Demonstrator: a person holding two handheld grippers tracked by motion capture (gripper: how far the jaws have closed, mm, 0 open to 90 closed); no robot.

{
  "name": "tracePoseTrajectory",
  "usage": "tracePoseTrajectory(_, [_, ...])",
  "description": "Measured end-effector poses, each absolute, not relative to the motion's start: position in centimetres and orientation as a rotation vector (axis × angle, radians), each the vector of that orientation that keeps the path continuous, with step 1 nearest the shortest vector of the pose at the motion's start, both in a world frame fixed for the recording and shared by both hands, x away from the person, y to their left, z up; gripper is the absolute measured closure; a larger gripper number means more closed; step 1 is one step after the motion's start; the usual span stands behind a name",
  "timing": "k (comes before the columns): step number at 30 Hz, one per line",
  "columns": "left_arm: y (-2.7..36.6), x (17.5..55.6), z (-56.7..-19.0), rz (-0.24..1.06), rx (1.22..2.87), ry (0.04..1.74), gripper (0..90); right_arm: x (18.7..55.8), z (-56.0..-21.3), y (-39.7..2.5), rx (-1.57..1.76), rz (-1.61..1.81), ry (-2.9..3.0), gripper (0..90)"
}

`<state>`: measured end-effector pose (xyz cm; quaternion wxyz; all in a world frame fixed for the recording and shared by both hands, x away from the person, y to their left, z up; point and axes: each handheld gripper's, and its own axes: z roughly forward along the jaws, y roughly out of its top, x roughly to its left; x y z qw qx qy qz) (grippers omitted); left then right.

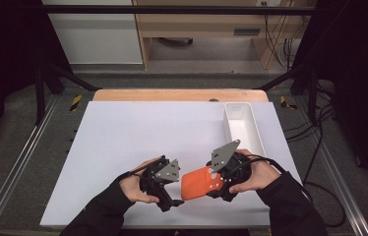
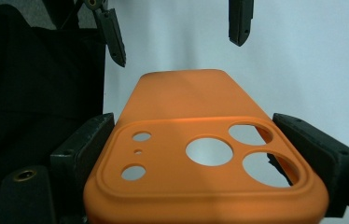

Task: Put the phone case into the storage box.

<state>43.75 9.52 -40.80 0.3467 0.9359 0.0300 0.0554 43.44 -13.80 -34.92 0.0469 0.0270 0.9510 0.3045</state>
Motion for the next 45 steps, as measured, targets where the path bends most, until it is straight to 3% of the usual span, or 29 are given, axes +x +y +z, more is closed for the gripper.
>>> tracePoseTrajectory(45, [4.8,43.7,-40.7,0.142,2.587,0.003,1.7,43.9,-34.7,-11.0,0.046,0.787,2.968,16.4])
